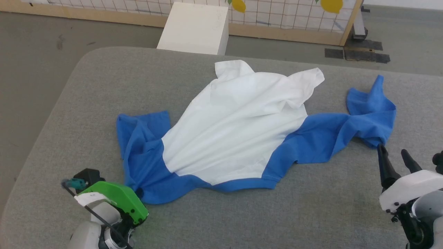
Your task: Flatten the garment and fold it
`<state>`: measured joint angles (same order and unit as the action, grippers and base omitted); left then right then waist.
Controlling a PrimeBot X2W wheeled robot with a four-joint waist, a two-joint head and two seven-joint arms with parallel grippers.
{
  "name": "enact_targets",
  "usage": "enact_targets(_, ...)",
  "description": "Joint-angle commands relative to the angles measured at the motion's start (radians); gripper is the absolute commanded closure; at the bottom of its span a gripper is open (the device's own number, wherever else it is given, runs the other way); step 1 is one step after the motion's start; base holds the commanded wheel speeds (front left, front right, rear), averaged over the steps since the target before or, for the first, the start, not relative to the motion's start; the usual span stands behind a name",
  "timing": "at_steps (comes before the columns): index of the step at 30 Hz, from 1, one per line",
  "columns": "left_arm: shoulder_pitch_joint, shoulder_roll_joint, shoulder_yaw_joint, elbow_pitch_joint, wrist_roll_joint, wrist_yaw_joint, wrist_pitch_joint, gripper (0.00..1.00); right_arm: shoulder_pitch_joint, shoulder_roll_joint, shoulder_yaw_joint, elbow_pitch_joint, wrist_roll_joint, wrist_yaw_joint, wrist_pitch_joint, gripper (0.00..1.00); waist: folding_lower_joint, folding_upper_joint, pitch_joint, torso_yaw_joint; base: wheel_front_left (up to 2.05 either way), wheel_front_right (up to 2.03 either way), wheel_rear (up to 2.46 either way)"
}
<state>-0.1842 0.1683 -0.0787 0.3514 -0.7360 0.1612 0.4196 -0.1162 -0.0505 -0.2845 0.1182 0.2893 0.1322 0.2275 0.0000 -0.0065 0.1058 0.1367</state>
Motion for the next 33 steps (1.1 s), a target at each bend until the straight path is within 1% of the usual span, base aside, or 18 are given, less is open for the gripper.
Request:
enact_targets(1,0.002,-0.002,0.01,-0.003,-0.007,0.005,-0.024,0.0,0.006,0.0,0.007,0.001,-0.011,-0.002,0.007,0.0,0.0,0.0065,-0.004,-0.002,0.0,0.0,0.0)
enact_targets(3,-0.01,-0.001,0.027,-0.029,-0.004,-0.006,-0.08,0.0,0.008,0.0,0.014,0.001,-0.018,-0.002,0.024,0.0,0.0,0.0065,-0.005,-0.005,0.0,0.0,0.0)
enact_targets(6,-0.014,0.012,0.053,-0.102,0.013,-0.07,-0.225,0.0,0.008,0.0,0.03,-0.001,-0.031,-0.002,0.073,0.0,0.0,0.0065,-0.004,-0.013,0.0,0.0,0.0)
enact_targets(8,0.0,0.039,0.041,-0.143,0.067,-0.114,-0.324,0.0,0.003,0.0,0.038,0.003,-0.039,-0.002,0.122,0.0,0.0,0.0065,-0.001,-0.016,0.0,0.0,0.0)
enact_targets(10,0.023,0.052,0.035,-0.173,0.117,-0.139,-0.427,0.0,-0.01,0.0,0.046,0.005,-0.054,-0.002,0.169,0.0,0.0,0.0065,0.004,-0.018,0.0,0.0,0.0)
enact_targets(12,0.046,0.054,0.035,-0.187,0.153,-0.149,-0.52,0.0,-0.03,0.0,0.058,0.01,-0.083,-0.002,0.231,0.0,0.0,0.0065,0.015,-0.018,0.0,0.0,0.0)
enact_targets(15,0.067,0.056,0.033,-0.191,0.206,-0.147,-0.622,0.0,-0.075,0.0,0.089,0.02,-0.117,-0.002,0.326,0.0,0.0,0.0065,0.034,-0.016,0.0,0.0,0.0)
enact_targets(18,0.076,0.039,0.034,-0.197,0.228,-0.145,-0.658,0.0,-0.139,0.0,0.121,0.042,-0.17,-0.002,0.413,0.0,0.0,0.0065,0.061,-0.008,0.0,0.0,0.0)
enact_targets(22,0.074,0.012,0.037,-0.195,0.236,-0.146,-0.672,0.0,-0.223,0.0,0.146,0.096,-0.248,-0.002,0.483,0.0,0.0,0.0065,0.095,0.01,0.0,0.0,0.0)
enact_targets(27,0.058,-0.012,0.053,-0.196,0.246,-0.16,-0.68,0.0,-0.293,0.0,0.162,0.182,-0.324,-0.002,0.509,0.0,0.0,0.0065,0.132,0.029,0.0,0.0,0.0)
enact_targets(33,0.039,-0.033,0.077,-0.2,0.27,-0.179,-0.681,0.0,-0.329,0.0,0.154,0.269,-0.382,-0.002,0.497,0.0,0.0,0.0065,0.164,0.039,0.0,0.0,0.0)
